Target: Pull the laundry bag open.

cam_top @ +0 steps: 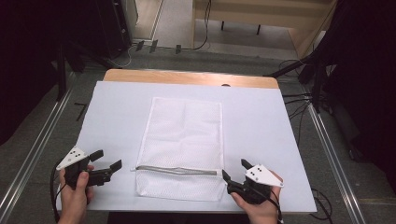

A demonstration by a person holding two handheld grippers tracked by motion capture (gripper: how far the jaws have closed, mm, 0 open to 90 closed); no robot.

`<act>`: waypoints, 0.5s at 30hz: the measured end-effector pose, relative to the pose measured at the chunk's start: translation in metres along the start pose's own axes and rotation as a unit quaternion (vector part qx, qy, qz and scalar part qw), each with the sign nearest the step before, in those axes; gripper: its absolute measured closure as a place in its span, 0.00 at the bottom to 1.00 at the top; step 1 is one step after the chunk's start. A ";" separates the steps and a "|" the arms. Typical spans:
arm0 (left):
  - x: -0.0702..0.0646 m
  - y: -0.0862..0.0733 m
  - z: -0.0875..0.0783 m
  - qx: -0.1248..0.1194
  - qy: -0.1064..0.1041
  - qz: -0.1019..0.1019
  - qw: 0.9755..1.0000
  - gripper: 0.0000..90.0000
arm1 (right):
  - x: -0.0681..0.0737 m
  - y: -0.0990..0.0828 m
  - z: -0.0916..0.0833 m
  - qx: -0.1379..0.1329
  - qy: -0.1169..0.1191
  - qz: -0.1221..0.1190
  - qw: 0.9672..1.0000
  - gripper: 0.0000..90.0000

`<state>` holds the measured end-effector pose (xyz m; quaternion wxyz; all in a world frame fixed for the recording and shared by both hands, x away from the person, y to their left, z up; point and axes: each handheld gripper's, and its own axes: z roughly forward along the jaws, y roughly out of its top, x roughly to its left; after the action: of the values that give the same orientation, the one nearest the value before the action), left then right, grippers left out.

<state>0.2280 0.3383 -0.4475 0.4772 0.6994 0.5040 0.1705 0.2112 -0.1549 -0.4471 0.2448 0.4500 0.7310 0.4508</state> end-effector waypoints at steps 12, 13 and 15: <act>0.013 -0.001 -0.003 -0.007 0.012 0.001 1.000 0.09 | -0.064 -0.006 -0.020 -0.024 -0.021 0.048 0.998 0.08; 0.015 -0.001 -0.004 -0.008 0.010 0.001 1.000 0.09 | -0.070 -0.007 -0.022 -0.026 -0.023 0.053 0.998 0.08; 0.016 -0.001 -0.005 -0.012 0.014 -0.002 1.000 0.09 | -0.079 -0.008 -0.026 -0.030 -0.030 0.059 0.997 0.08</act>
<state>0.2308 0.3551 -0.4494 0.4788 0.6905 0.5096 0.1850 0.2255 -0.2374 -0.4461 0.2531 0.4978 0.6816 0.4728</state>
